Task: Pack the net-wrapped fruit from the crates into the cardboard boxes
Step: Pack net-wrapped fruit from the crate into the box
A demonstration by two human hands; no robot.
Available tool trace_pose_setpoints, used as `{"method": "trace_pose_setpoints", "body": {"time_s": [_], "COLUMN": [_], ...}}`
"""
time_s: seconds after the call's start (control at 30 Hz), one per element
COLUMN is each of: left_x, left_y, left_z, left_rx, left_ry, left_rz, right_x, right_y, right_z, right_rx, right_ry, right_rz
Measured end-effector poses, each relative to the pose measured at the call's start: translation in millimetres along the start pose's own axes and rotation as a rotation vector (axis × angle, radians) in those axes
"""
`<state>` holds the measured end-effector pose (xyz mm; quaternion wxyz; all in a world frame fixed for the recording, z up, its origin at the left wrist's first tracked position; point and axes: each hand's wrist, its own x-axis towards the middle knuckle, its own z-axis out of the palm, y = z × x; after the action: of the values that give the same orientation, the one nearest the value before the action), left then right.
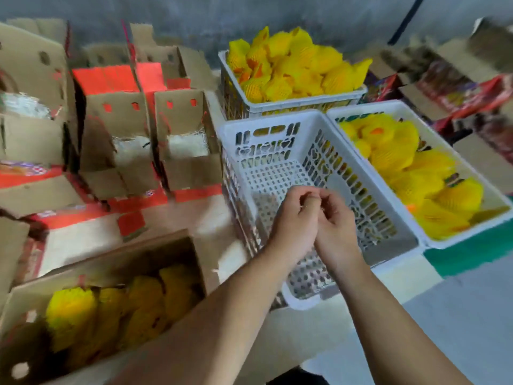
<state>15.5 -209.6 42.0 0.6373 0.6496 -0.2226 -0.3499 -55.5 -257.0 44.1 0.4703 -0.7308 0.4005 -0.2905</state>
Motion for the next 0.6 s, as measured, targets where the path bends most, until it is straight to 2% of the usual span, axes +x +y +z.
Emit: {"method": "trace_pose_setpoints", "body": {"time_s": [0.07, 0.17, 0.23, 0.3, 0.37, 0.43, 0.5, 0.6], "left_x": [33, 67, 80, 88, 93, 94, 93, 88], "left_y": [0, -4, -8, -12, -13, -13, -12, -13], "left_z": [37, 77, 96, 120, 143, 160, 174, 190], "left_rx": [0.025, -0.095, -0.110, -0.096, -0.110, -0.121, -0.118, -0.125], "left_ry": [-0.030, 0.043, 0.094, 0.085, 0.086, 0.107, 0.108, 0.114], "left_rz": [-0.023, -0.214, -0.286, -0.286, -0.304, -0.323, -0.344, -0.381], "right_x": [37, 92, 129, 175, 219, 249, 263, 268], "right_y": [22, 56, 74, 95, 111, 122, 132, 138], "right_z": [-37, -89, -122, -158, -183, -191, -187, -171], "right_rx": [-0.020, -0.110, -0.257, -0.516, -0.816, -0.992, -1.053, -1.120], "right_ry": [-0.017, -0.008, 0.020, 0.017, -0.120, -0.246, -0.242, -0.116], "right_rz": [0.022, -0.061, -0.198, -0.246, -0.099, 0.119, 0.163, 0.151]}}
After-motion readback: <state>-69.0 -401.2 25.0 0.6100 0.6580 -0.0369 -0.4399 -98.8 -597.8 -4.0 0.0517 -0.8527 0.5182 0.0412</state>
